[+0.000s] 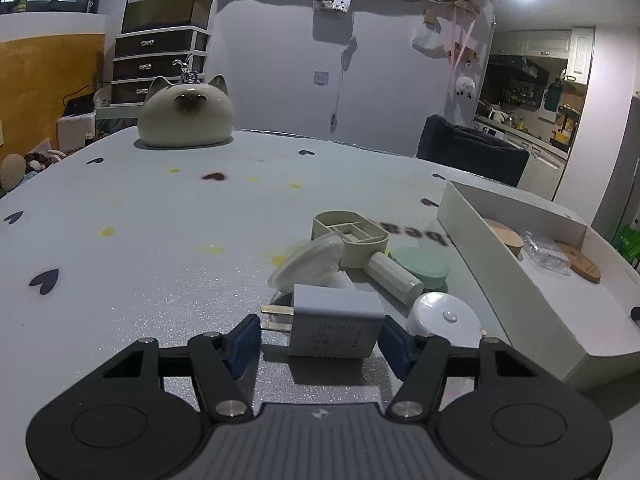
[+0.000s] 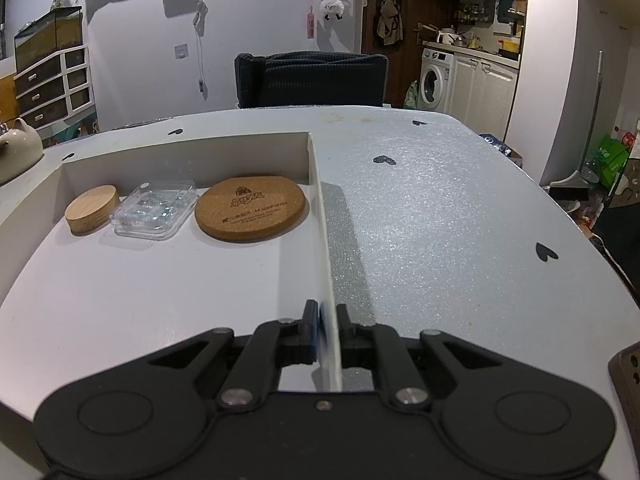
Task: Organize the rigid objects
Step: 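Close the left gripper on the white power adapter and lift it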
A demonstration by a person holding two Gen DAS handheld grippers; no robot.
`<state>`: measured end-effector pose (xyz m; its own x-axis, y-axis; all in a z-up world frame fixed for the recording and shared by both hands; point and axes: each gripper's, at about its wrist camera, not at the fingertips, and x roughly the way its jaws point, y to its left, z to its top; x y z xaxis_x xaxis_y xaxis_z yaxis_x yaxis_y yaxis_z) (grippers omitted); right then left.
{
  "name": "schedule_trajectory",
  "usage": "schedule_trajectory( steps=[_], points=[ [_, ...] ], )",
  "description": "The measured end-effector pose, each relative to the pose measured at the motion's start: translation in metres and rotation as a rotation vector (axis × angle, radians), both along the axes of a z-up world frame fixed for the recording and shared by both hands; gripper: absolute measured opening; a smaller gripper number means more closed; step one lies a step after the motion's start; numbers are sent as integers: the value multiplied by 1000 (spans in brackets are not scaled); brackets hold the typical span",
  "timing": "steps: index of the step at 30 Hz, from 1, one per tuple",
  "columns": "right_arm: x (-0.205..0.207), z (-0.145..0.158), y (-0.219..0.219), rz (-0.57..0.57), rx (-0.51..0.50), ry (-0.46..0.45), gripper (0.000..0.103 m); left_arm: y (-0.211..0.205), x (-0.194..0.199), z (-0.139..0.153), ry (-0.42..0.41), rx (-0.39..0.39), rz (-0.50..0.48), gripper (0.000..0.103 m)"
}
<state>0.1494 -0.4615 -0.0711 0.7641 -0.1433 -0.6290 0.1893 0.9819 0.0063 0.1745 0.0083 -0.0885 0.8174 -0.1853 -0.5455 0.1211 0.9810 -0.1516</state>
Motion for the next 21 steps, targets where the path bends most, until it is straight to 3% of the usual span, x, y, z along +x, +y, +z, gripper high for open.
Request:
schedule_trajectory(
  steps=[6,14,18,21],
  points=[
    [0,0,0,1,0,0,10,3,-6,1,-28,-28,-4,64],
    [0,0,0,1,1,0,10,-11,-29,-2,-29,69,-39,64],
    [0,0,0,2,0,-1,10,-10,-44,-1,-50,49,-38,64],
    [0,0,0,2,1,-2,10,-8,-43,-2,-52,48,-28,71]
  ],
)
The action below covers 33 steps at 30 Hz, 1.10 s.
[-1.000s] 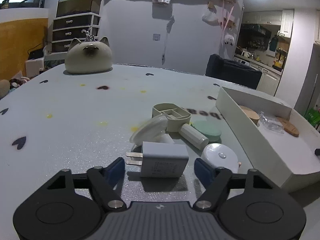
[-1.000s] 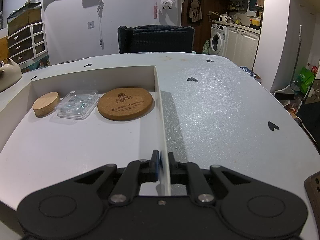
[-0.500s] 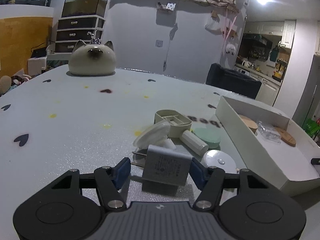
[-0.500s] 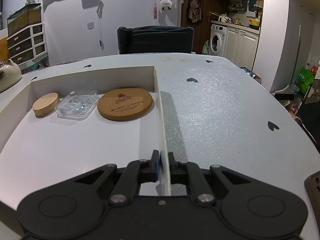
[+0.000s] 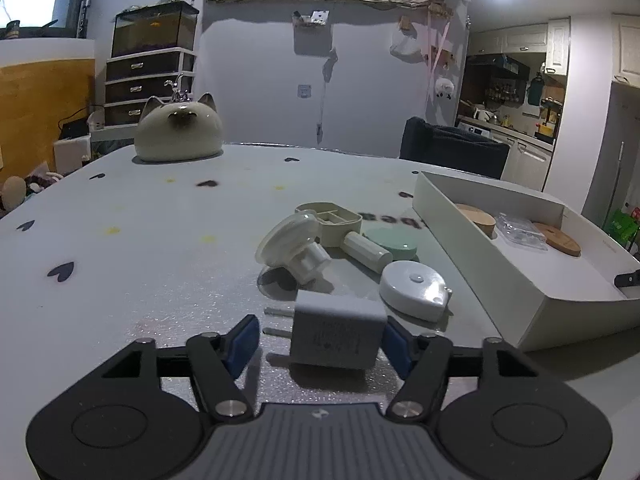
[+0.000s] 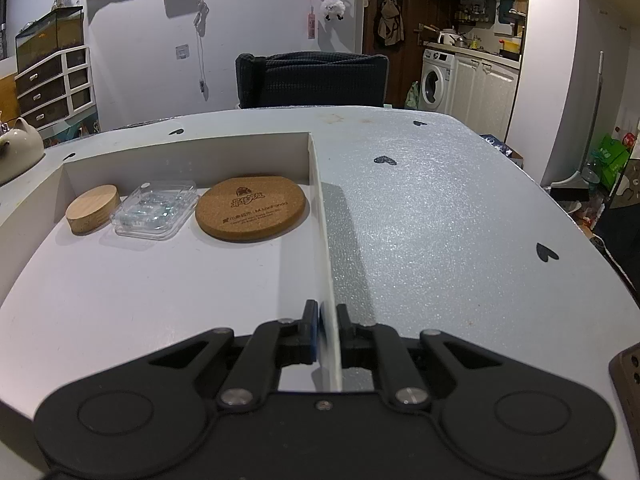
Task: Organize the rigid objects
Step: 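Close the left gripper on the white power adapter and lift it, then carry the power adapter into the tray and open the left gripper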
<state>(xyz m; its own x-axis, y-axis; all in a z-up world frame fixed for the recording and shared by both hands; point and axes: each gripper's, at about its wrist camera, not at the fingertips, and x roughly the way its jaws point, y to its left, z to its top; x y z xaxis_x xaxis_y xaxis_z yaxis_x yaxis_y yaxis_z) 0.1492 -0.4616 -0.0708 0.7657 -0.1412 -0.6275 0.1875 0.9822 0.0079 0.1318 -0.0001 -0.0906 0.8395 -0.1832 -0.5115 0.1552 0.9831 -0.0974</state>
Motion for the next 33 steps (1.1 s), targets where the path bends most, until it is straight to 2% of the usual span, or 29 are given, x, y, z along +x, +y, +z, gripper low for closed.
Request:
schedule_trajectory(
  steps=[7,9,11,17,24,28,33],
  points=[
    [0,0,0,0,1,-1,10,-1,3,2,-13,-7,2,74],
    [0,0,0,1,1,-2,10,-2,3,1,-11,-7,-3,72],
    [0,0,0,0,1,-2,10,-3,2,0,-9,-3,-5,65],
    [0,0,0,0,0,-2,10,0,-3,4,-36,-25,9,63],
    [0,0,0,0,0,-2,10,-5,-15,34,-139,-59,-21,63],
    [0,0,0,0,1,-2,10,-20,-18,56,-206,-84,-81,63],
    [0,0,0,0,1,-2,10,-52,-6,70,-235,-93,-169,63]
  ],
)
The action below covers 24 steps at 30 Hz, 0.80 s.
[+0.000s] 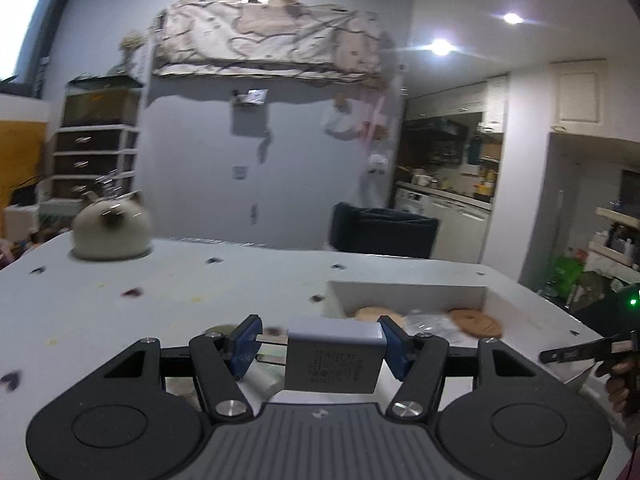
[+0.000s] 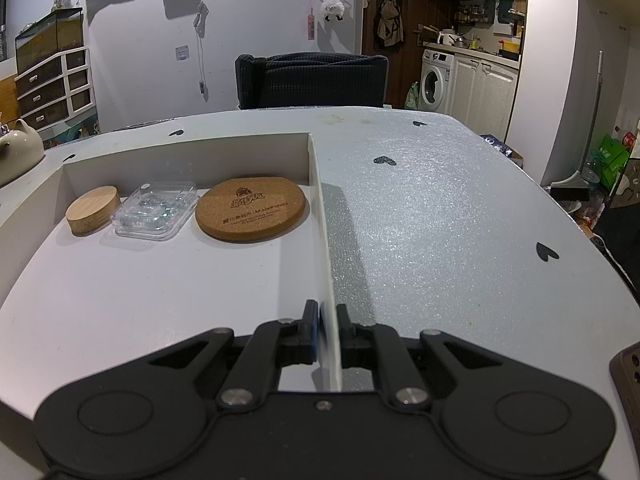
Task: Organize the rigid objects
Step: 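Carry the power adapter into the tray and open the left gripper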
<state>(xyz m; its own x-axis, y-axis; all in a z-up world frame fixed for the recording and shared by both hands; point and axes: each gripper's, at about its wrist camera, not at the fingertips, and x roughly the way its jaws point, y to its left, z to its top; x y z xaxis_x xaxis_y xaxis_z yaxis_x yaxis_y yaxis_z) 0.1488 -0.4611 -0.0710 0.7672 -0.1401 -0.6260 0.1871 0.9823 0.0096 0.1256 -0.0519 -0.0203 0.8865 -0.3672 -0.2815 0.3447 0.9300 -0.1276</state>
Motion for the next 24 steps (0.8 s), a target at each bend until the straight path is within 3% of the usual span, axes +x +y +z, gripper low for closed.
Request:
schedule_trajectory(
  steps=[4,10,24],
  points=[
    [0,0,0,0,-1,-1,10,-34,21,4,9,6,-95,63],
    [-1,-1,-2,-14,19,-13,9,-78,48,0,34,74,-162,63],
    [1,1,-8,-23,61,-1,7,-115,114,-15,146,118,-152,63]
  ],
)
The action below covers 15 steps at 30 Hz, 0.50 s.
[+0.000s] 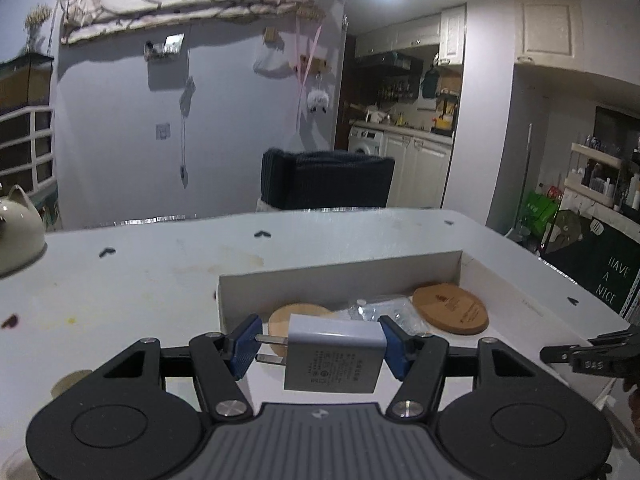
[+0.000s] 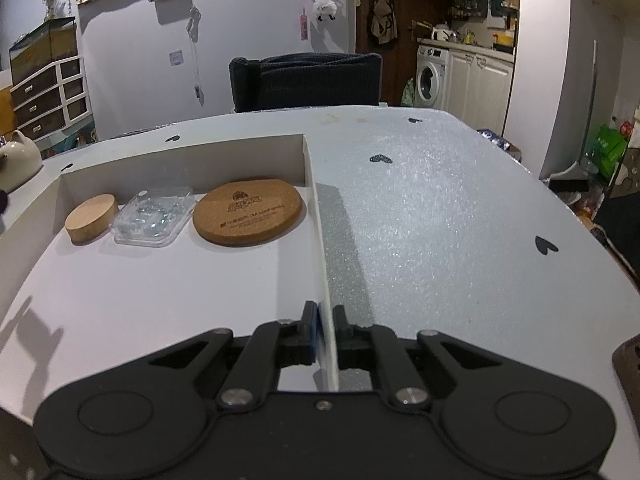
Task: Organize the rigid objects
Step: 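Carry the power adapter into the tray and open the left gripper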
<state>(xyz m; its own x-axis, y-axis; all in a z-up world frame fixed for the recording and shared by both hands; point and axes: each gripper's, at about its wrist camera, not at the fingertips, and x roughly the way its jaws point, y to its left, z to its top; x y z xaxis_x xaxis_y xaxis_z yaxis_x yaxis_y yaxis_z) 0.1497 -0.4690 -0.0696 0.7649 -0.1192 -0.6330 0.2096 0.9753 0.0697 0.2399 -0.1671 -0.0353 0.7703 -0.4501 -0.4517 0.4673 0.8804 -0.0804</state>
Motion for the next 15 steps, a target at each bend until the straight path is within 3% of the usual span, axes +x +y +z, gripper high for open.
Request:
schedule_trajectory(
  steps=[7,15],
  points=[
    [-1,0,0,-17,23,2,7,-1,8,-9,35,-22,23,63],
    [-1,1,6,-2,-19,11,7,-16,6,-13,35,29,12,68]
  ],
)
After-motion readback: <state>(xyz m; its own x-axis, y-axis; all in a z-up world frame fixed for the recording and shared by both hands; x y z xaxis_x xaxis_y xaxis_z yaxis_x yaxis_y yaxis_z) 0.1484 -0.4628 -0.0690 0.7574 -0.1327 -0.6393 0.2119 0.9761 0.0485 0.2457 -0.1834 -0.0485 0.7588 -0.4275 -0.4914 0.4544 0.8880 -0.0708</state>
